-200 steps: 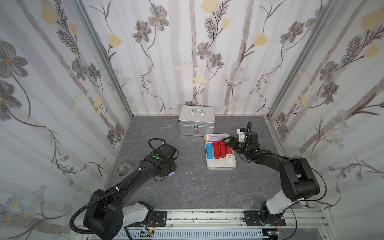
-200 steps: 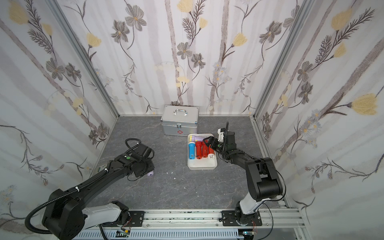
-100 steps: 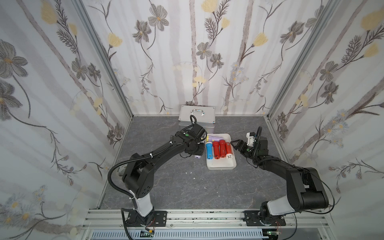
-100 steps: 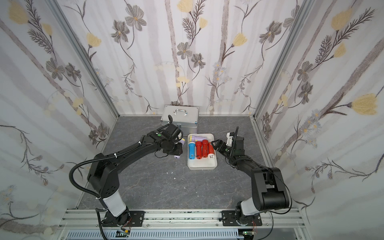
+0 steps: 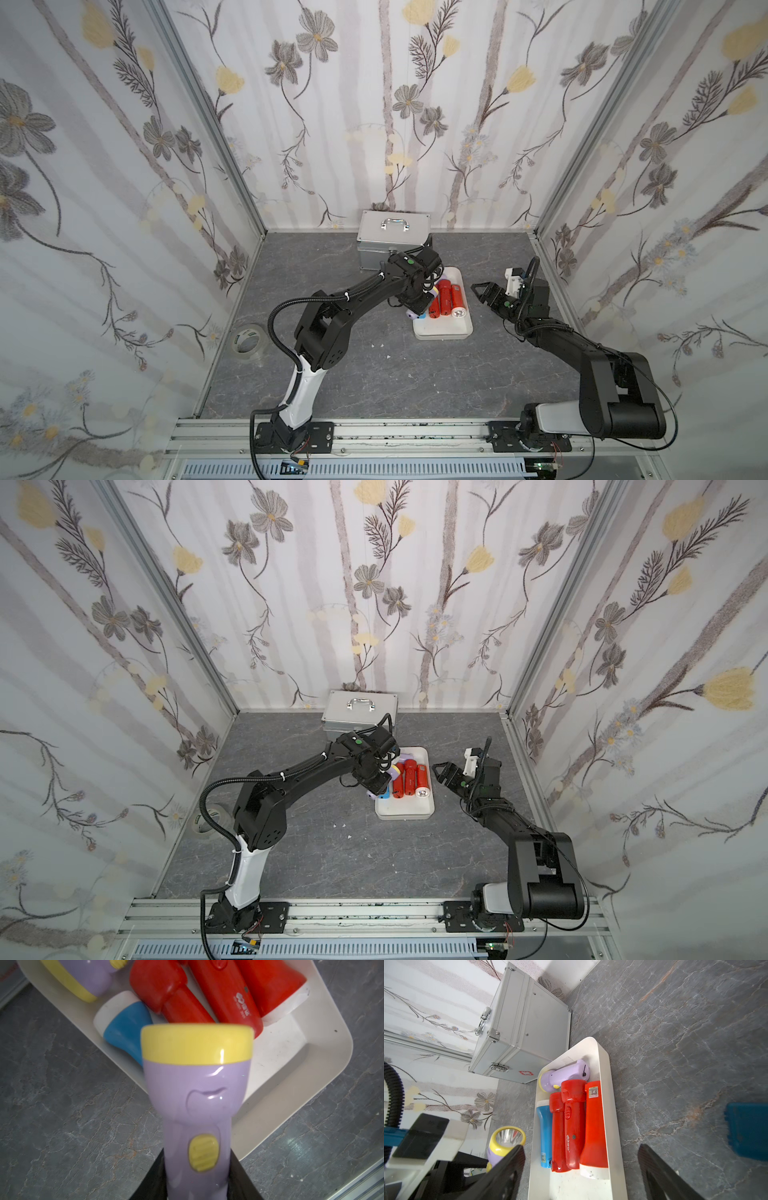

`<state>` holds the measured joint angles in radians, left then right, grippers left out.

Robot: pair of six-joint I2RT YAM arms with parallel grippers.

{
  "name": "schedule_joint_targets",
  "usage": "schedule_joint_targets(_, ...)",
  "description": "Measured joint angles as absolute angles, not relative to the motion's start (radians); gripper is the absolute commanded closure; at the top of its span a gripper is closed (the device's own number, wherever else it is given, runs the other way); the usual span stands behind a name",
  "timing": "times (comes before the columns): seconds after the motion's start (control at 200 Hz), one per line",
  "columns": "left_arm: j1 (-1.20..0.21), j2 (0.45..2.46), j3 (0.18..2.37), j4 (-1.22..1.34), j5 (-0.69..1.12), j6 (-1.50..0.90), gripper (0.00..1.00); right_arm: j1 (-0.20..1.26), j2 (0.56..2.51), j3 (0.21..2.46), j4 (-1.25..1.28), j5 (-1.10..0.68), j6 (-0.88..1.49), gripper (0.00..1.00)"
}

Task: Put the flashlights into the storage boxes
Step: Place the flashlight at the storage box.

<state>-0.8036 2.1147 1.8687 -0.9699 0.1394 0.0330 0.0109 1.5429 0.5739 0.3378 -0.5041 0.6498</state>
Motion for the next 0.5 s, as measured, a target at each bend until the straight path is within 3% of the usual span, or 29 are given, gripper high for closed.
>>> schedule_joint_targets(0.125,-0.815,2.129,1.877,-0.975,0.123,0.083,0.76,0.004,1.543,0.562,0.338,-0.507,0.643,0.14)
schedule_joint_targets(0.5,-0.898,2.109,1.800,-0.904,0.130,0.371,0.73,-0.019,1.519,0.531,0.338,-0.523,0.641,0.14)
